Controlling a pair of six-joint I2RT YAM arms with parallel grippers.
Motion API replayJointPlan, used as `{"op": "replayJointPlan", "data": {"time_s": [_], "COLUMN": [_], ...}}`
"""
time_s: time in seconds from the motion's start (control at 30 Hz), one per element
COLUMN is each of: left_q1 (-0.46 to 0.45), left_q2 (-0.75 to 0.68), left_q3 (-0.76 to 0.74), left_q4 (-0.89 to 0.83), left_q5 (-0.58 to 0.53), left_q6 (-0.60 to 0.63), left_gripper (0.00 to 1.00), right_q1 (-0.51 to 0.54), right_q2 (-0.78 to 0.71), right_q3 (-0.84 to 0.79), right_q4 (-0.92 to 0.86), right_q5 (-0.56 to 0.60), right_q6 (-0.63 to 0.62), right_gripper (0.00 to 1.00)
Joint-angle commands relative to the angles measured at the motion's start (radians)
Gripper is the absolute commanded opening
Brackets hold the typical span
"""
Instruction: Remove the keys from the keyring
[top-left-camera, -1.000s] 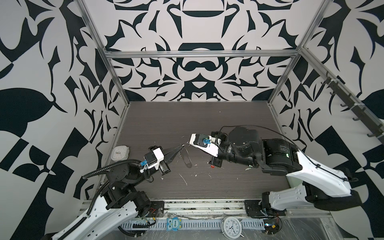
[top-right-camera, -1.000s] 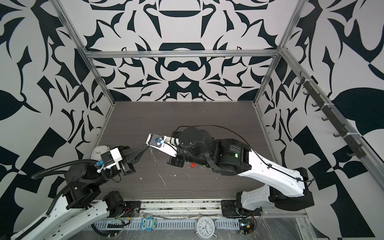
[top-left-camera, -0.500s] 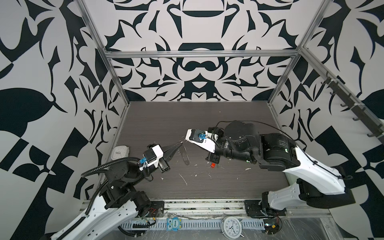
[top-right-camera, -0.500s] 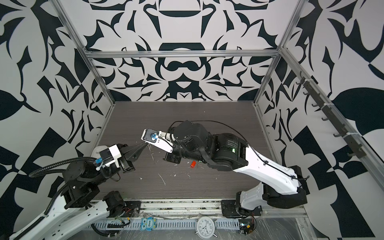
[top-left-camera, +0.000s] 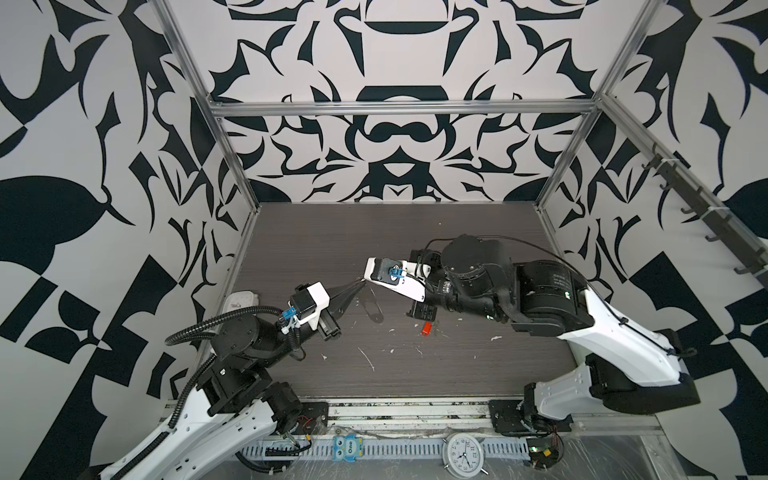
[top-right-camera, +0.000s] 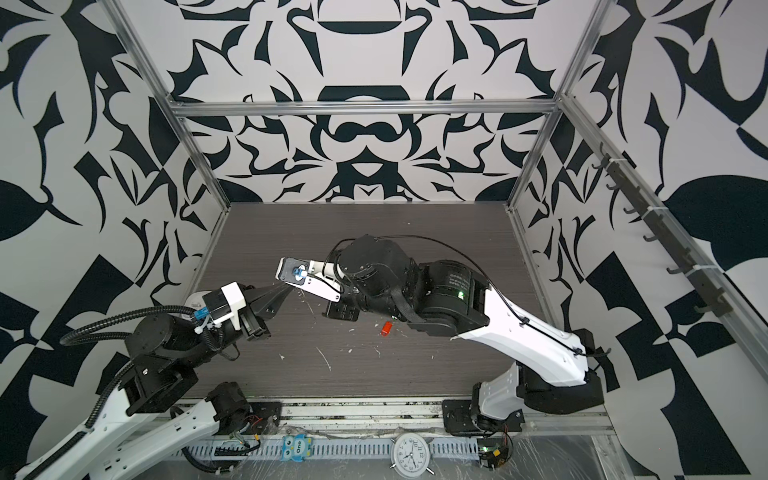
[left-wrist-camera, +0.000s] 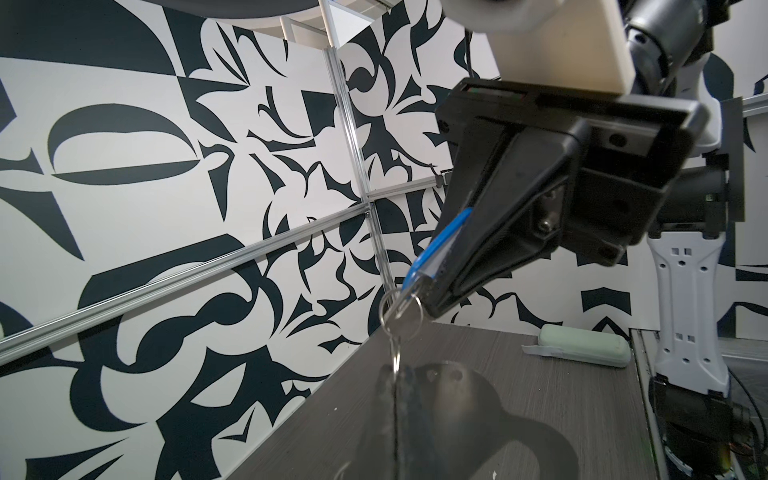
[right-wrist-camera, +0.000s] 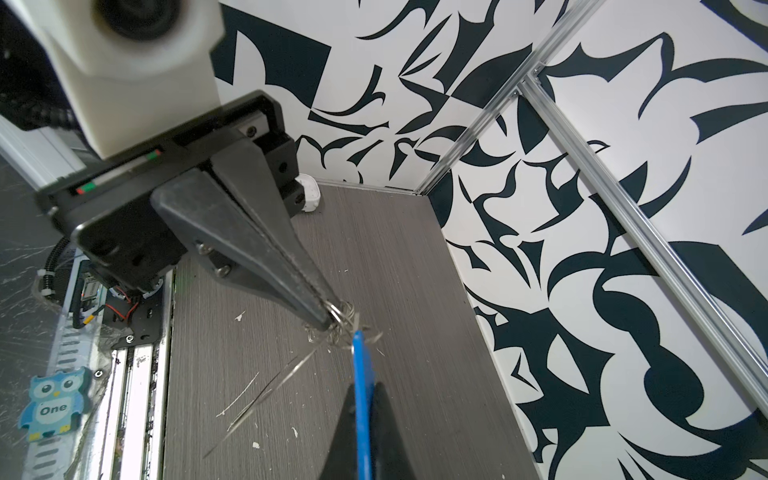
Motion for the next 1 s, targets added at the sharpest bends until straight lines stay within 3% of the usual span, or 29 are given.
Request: {"op": "replayJointPlan", "data": {"time_s": [0.0, 0.37, 0.97], "left_q1": [0.006, 0.005, 0.006], "left_q2": [0.022, 0.051, 0.089], "left_q3": [0.008, 0.057, 0.092], "left_q4": [-0.129, -0.219, -0.303], "left_q5": [0.0, 0.13, 0.282], "left_q6": [-0.016, -0.059, -0.089], "left_gripper": [0.0, 0.0, 0.0], "right_q1": [-0.005, 0.001, 0.018], "right_q2": [-0.022, 0.051, 0.071], "right_q3": [0.094, 0.177, 0.121], "right_q4": [0.132, 0.052, 0.065], "right_q5": [0.02, 0.024, 0.076], "right_q6": [-0.019, -0.1, -0.199], "right_gripper": [0.0, 0.0, 0.0]}}
